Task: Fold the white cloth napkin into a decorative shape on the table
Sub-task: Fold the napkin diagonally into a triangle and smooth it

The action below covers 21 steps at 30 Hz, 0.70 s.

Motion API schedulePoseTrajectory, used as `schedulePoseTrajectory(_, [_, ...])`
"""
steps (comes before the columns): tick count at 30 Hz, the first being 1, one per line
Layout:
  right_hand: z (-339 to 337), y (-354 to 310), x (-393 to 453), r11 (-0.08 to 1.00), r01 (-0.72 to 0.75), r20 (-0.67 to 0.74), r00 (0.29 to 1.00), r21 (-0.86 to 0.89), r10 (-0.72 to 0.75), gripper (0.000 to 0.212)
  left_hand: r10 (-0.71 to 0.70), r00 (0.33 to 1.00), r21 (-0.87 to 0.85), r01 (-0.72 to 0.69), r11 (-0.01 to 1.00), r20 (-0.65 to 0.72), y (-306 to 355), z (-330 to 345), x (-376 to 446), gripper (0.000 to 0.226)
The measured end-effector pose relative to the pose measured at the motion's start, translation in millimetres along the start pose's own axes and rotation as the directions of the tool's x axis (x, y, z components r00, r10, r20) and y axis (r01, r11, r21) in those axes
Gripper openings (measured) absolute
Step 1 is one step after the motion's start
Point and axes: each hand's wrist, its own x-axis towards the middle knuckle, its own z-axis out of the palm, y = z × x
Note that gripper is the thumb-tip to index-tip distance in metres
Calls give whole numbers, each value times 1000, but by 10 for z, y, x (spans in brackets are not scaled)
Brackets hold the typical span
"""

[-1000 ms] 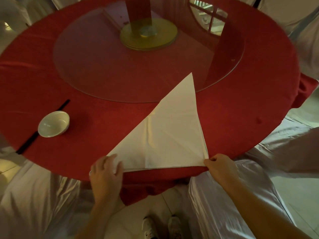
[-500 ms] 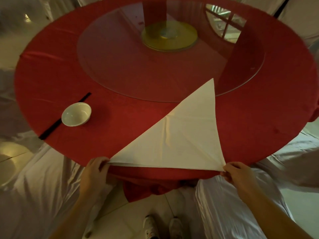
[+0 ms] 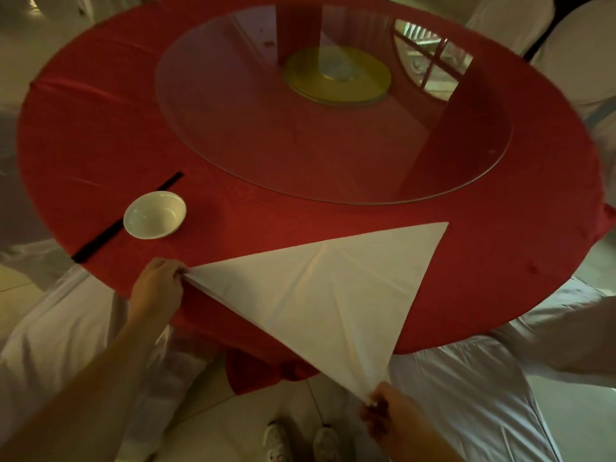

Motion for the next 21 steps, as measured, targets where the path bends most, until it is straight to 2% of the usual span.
schedulePoseTrajectory(2, [39, 35, -11, 1000, -2, -4, 1000, -25, 2, 15, -32, 999, -10, 32, 999, 9, 30, 5, 7, 22])
schedulePoseTrajectory(6, [-91, -36, -75, 985, 51, -70, 996, -165, -63, 34, -16, 991, -34, 11, 999, -135, 232, 67, -203, 22])
schedulePoseTrajectory(8, [-129, -130, -89, 940, 179, -83, 974, -290, -211, 32, 57, 987, -53, -65, 996, -150, 458, 160, -352, 29])
schedulePoseTrajectory(10, [-8, -300, -136, 847, 385, -3, 910, -367, -415, 32, 149, 981, -75, -159, 984, -123, 792, 301, -474, 35])
schedulePoseTrajectory(13, [412, -635, -147, 595, 645, 185, 737, -479, -650, 17, 247, 969, -74, -245, 967, 26, 1344, 592, -591, 46])
schedulePoseTrajectory(15, [743, -883, -45, 330, 763, 342, 572, -556, -746, 11, 248, 959, -23, -248, 969, 137, 1583, 801, -604, 53])
schedulePoseTrajectory(16, [902, -1004, 25, 198, 811, 424, 476, -551, -771, 21, 251, 950, 18, -259, 966, 183, 1647, 890, -590, 55])
schedulePoseTrajectory(18, [1157, -1193, 229, -46, 838, 586, 341, -544, -735, 41, 259, 930, 110, -295, 949, 260, 1694, 1024, -551, 60])
schedulePoseTrajectory(21, [1293, -1335, 554, -325, 756, 724, 272, -568, -634, 49, 221, 921, 221, -300, 928, 322, 1695, 1143, -501, 67])
